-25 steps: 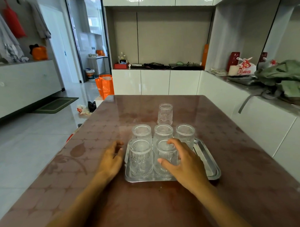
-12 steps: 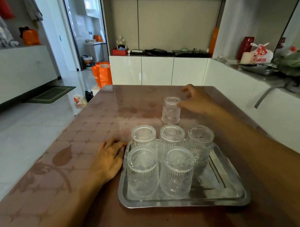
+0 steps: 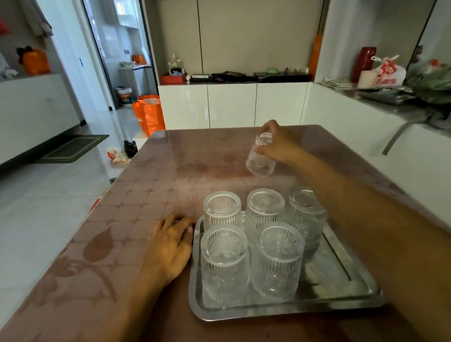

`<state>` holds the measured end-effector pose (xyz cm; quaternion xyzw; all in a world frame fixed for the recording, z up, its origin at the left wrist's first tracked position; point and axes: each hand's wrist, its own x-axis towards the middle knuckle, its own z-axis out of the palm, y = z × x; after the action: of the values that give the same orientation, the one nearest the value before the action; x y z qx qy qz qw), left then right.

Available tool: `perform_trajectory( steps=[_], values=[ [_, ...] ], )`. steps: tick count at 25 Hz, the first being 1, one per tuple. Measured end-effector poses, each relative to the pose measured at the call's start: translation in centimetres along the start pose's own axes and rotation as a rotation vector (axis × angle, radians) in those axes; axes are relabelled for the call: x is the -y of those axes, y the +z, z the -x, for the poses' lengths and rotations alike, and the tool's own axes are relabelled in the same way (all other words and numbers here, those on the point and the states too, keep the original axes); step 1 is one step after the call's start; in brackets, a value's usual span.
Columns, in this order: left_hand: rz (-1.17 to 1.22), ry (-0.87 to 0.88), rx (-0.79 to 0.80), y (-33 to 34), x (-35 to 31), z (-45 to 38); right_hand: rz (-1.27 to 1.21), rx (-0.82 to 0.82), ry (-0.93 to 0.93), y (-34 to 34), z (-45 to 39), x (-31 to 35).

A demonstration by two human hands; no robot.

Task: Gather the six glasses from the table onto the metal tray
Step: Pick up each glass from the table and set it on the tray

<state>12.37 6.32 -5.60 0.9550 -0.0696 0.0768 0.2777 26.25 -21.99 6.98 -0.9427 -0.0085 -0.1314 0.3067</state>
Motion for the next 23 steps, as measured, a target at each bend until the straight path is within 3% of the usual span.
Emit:
perform_trajectory(
  steps=[4,8,10,16,23],
  values=[
    [0.085,-0.015,-0.059,-0.5,-0.6,0.3,-0.176,-0.287,-0.067,-7.1,7.3,0.7],
    [0.474,-0.276,-0.320,-1.9,-2.6,2.6,-0.342,-0.425,-0.075,-12.5,17.6,-1.0],
    [0.575,-0.340,-0.317,-2.3,-2.9,4.5,-0.327,-0.408,-0.046,-13.0,21.7,-2.4],
    [0.551,-0.314,0.014,-1.8,-3.9,9.3,-0.279,-0.272,0.002,-7.8,26.7,-5.2],
    [0.556,-0.366,-0.065,-1.2,-3.9,9.4,-0.055,-0.149,-0.184,-3.8,26.2,-5.4]
  ],
)
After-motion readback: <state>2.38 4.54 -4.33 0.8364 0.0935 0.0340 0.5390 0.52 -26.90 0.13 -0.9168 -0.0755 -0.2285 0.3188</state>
